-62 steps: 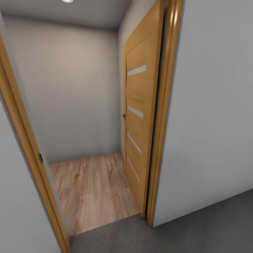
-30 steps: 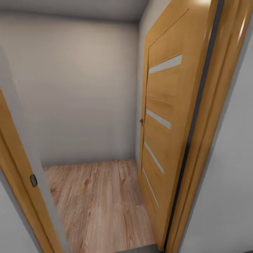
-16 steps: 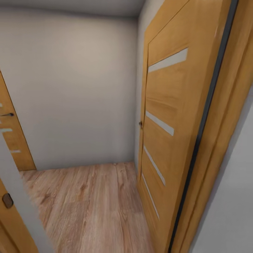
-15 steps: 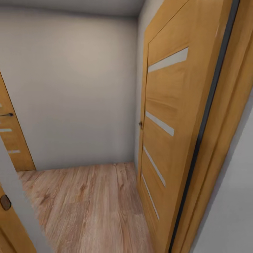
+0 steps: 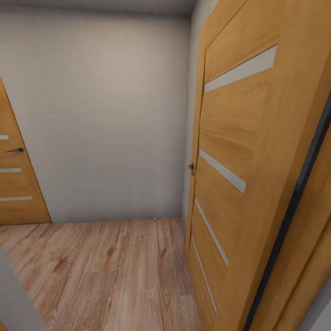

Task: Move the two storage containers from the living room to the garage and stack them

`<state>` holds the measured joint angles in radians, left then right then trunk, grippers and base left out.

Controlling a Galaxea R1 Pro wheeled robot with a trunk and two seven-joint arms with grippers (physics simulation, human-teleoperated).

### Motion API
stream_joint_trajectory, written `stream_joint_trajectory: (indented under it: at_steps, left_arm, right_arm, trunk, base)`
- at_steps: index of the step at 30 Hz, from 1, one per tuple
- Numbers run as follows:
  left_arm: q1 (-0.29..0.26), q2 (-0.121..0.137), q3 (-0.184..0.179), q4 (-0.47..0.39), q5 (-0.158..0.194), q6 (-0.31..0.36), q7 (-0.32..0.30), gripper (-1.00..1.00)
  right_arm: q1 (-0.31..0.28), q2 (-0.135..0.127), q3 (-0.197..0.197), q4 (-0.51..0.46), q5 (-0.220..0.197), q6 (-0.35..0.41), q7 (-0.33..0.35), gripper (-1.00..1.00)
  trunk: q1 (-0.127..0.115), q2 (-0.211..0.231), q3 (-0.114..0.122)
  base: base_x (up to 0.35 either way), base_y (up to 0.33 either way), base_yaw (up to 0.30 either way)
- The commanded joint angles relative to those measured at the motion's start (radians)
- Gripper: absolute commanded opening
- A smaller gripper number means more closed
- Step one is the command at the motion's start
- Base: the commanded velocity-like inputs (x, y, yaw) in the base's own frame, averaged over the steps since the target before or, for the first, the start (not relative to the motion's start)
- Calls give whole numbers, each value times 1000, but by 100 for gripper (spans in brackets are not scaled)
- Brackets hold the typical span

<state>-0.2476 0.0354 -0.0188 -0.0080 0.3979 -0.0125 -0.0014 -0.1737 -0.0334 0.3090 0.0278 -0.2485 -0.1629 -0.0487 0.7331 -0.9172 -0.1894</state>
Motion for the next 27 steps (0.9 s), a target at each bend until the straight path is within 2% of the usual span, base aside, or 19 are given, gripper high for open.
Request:
stream_joint_trajectory:
  at_steps: [1, 12, 19, 27]
  left_arm:
    - [-1, 0, -2, 1, 6, -1, 0, 100]
    - [-1, 1, -1, 2, 6, -1, 0, 100]
    - [-1, 1, -1, 2, 6, -1, 0, 100]
    - [-1, 1, -1, 2, 6, -1, 0, 100]
  right_arm:
    - [-1, 0, 9, 3, -9, -6, 0, 100]
    - [-1, 0, 9, 3, -9, -6, -2, 100]
    - [-1, 0, 9, 3, -9, -7, 0, 100]
    - [-1, 0, 9, 3, -9, -7, -1, 100]
  trunk:
    - [1, -1, -1]
    - [1, -1, -1]
    - [1, -1, -1]
    - [1, -1, -1]
  base:
    - [303, -82, 262]
    - [250, -82, 268]
    - [76, -20, 256]
    - [4, -1, 39]
